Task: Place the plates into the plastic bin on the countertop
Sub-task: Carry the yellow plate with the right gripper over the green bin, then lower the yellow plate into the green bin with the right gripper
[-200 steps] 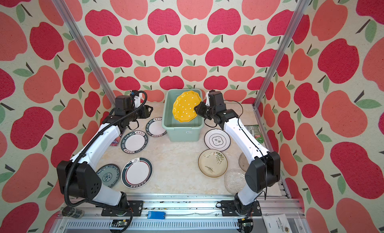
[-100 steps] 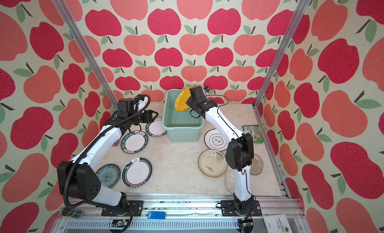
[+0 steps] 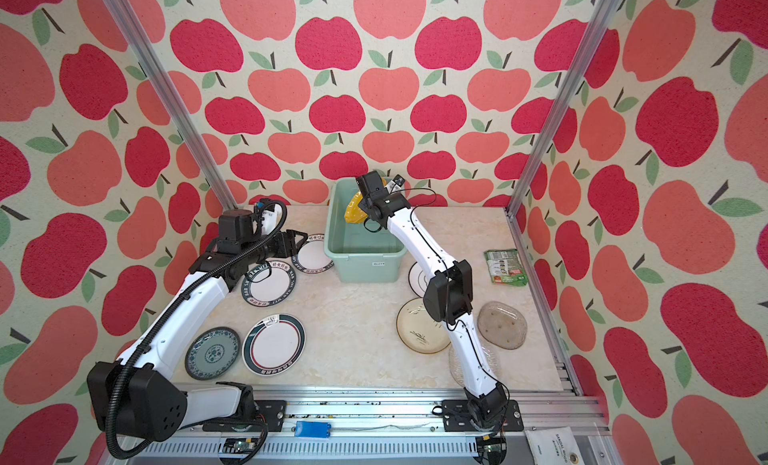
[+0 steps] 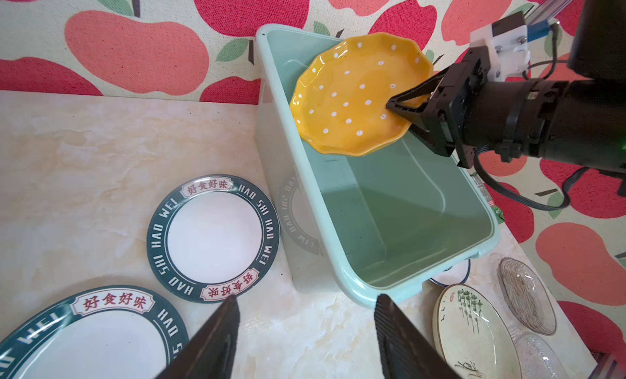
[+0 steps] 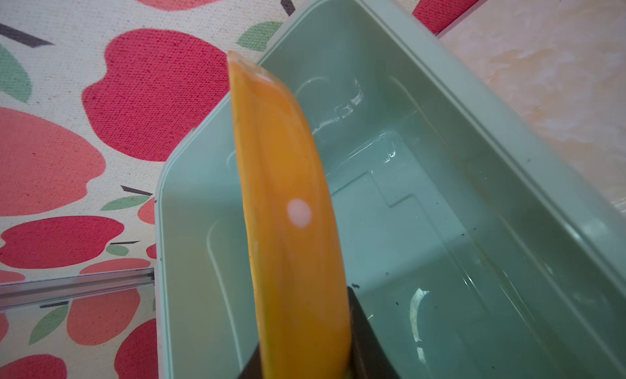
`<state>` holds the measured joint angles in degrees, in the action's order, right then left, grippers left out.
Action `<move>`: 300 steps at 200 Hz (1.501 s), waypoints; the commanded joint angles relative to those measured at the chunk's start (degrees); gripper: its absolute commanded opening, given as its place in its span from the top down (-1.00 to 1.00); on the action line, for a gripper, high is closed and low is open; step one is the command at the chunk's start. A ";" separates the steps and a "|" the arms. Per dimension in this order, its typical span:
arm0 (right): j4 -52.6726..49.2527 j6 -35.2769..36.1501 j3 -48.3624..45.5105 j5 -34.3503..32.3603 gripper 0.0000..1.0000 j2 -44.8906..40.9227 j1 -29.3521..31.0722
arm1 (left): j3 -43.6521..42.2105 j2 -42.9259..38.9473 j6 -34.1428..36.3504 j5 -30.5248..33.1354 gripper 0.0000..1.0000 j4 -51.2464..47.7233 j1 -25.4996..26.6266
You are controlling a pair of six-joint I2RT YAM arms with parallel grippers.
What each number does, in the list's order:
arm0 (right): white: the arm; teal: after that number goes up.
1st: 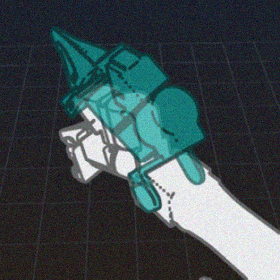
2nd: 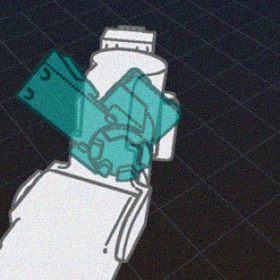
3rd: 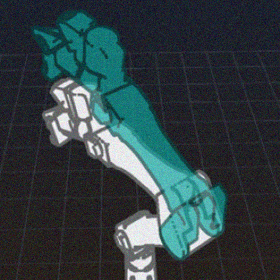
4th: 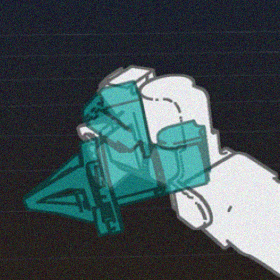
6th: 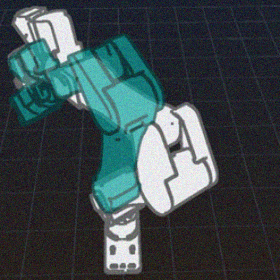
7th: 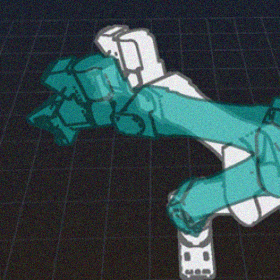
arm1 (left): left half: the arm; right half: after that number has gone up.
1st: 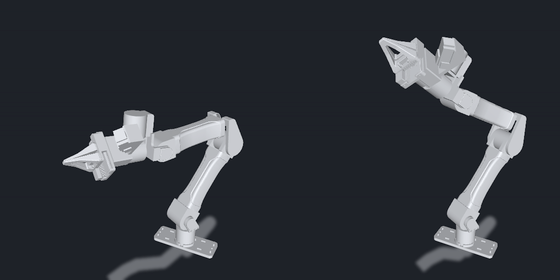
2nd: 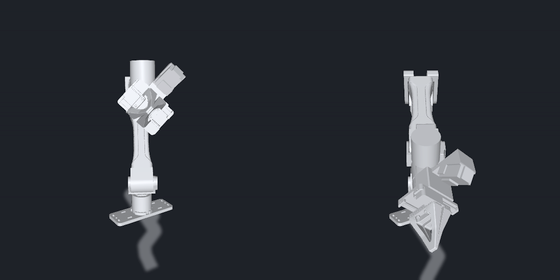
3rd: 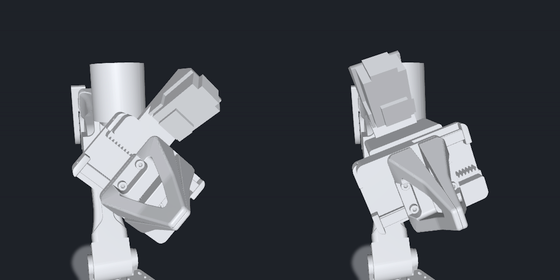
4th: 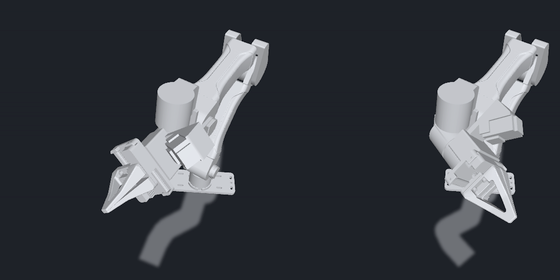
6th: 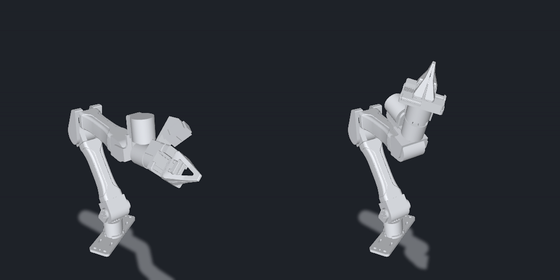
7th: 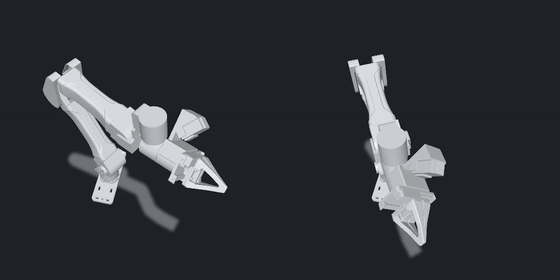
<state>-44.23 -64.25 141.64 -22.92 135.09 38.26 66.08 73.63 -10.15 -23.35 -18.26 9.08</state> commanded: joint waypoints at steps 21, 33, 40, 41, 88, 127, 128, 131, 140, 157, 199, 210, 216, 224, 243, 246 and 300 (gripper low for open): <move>5.13 -3.61 2.63 -3.72 1.00 0.95 0.85 | -2.48 -3.46 2.94 -0.30 -0.42 0.68 -0.50; 5.76 -3.01 2.71 -3.71 1.00 1.81 0.94 | -2.69 -3.66 3.19 -0.21 -0.43 0.36 -0.62; 5.79 -2.82 2.67 -3.63 1.00 2.23 1.01 | -2.70 -3.78 3.21 -0.20 -0.43 0.04 -0.77; 5.80 -2.81 2.67 -3.63 1.00 2.30 1.02 | -2.71 -3.72 3.21 -0.20 -0.43 0.01 -0.75; 9.28 -0.68 0.37 -1.32 1.00 3.96 1.03 | -2.73 -5.26 4.31 1.18 -0.44 -1.95 -1.20; 10.81 0.22 -0.55 -0.64 1.00 5.26 1.11 | -3.13 -6.32 4.92 1.82 -0.44 -3.16 -1.45; 10.82 0.20 -0.57 -0.64 1.00 5.31 1.11 | -3.14 -6.31 4.94 1.82 -0.44 -3.26 -1.44; 10.87 0.27 -0.56 -0.64 1.00 5.42 1.11 | -3.09 -6.35 4.96 1.82 -0.44 -3.38 -1.47; 11.16 0.49 -0.58 -0.40 1.00 5.70 1.08 | -3.04 -6.24 5.05 1.75 -0.44 -3.73 -1.57; 11.44 0.80 -0.55 -0.20 1.00 6.23 0.94 | -3.04 -6.26 5.14 1.73 -0.43 -3.98 -1.61; 11.35 1.16 -0.86 0.07 1.00 7.29 0.50 | -2.03 -5.01 5.67 1.73 -0.43 -4.73 -1.72; 11.62 1.67 -1.05 0.24 1.00 7.47 0.36 | -1.77 -4.68 5.37 1.73 -0.43 -4.80 -1.78; 11.78 1.85 -1.22 0.31 1.00 7.56 0.30 | -1.65 -4.54 5.16 1.58 -0.43 -4.73 -1.78; 12.09 2.11 -1.66 0.41 1.00 7.55 0.11 | -1.46 -4.34 4.89 1.39 -0.43 -4.81 -1.71; 12.80 2.29 -2.70 0.67 1.00 7.56 -0.17 | -0.96 -3.71 4.91 1.10 -0.43 -5.18 -1.65; 12.84 2.38 -2.89 0.72 0.99 7.55 -0.25 | -0.83 -3.60 5.00 1.15 -0.43 -5.28 -1.64; 13.24 3.69 -5.02 1.81 0.79 7.39 -0.73 | 0.43 -2.75 5.87 4.15 -0.43 -6.95 -1.77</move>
<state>-36.49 -62.19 137.19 -20.75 143.61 38.13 64.18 70.30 -5.39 -21.12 -23.31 7.70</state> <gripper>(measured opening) 0.239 0.715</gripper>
